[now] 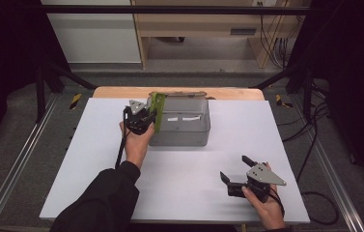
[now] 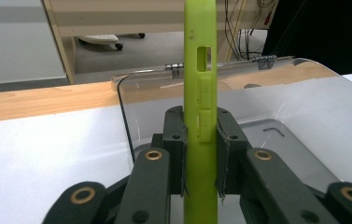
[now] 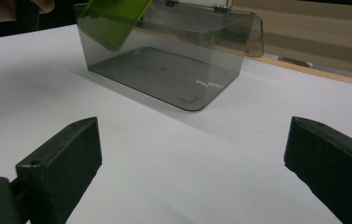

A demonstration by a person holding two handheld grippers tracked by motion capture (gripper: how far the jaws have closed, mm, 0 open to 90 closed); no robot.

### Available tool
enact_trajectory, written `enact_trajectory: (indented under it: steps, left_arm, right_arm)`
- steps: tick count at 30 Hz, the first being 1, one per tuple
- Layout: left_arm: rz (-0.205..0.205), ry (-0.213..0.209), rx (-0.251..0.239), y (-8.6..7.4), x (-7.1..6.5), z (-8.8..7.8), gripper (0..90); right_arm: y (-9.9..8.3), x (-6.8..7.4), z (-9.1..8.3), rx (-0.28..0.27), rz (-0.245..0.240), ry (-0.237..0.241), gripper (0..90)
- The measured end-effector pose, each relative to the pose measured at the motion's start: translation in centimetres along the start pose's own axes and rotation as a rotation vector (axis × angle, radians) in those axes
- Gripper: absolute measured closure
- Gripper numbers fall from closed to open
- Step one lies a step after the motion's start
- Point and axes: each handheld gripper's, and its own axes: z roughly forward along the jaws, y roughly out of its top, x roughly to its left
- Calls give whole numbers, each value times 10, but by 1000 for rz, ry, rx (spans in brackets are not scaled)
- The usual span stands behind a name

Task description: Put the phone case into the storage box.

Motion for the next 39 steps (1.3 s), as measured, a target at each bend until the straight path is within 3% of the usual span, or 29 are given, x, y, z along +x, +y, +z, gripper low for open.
enact_trajectory:
  steps: [39]
  left_arm:
    - [0, -4, 57, -8, -1, 8, 774]
  right_arm:
    - [0, -1, 1, 5, 7, -1, 45]
